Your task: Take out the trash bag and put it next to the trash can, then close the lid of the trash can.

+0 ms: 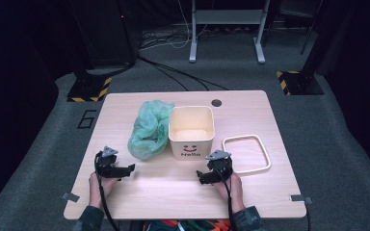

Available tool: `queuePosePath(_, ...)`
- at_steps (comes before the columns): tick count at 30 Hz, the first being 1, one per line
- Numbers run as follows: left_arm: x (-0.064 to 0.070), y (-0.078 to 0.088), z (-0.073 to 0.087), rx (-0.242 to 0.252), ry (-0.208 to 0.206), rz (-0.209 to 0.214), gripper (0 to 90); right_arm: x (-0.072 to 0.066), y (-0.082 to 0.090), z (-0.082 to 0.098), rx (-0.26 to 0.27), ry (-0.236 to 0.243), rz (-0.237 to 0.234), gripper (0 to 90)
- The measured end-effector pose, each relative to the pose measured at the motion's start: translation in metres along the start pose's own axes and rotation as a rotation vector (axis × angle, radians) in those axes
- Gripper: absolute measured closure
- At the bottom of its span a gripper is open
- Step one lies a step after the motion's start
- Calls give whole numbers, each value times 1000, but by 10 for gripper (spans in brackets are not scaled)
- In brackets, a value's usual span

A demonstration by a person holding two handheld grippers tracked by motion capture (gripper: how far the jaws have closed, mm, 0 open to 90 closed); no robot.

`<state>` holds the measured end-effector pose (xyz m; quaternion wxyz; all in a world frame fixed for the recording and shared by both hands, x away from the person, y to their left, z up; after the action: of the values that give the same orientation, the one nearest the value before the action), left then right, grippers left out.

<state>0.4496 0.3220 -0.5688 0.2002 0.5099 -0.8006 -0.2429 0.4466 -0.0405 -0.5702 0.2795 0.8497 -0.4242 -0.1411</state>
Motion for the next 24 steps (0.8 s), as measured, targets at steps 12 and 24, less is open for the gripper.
queuePosePath(12, 5, 0, 4, -4, -38, -58, 38, 0, 0, 0, 1, -2, 1, 62)
queuePosePath(24, 4, -1, 3, -1, -24, -79, 43, -2, 1, 0, 0, 11, -14, 61)
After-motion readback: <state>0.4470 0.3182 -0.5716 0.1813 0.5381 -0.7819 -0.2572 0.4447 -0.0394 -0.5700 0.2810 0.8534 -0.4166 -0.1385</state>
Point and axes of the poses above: each handheld gripper's, and its own axes: y roughly backward along the jaws, z roughly out of its underside, x roughly to its right, the point moved 6 cm from there along -y, roughly forward along the jaws, and after that the axes turned 7 degrees about x, right-handed, at the moved point
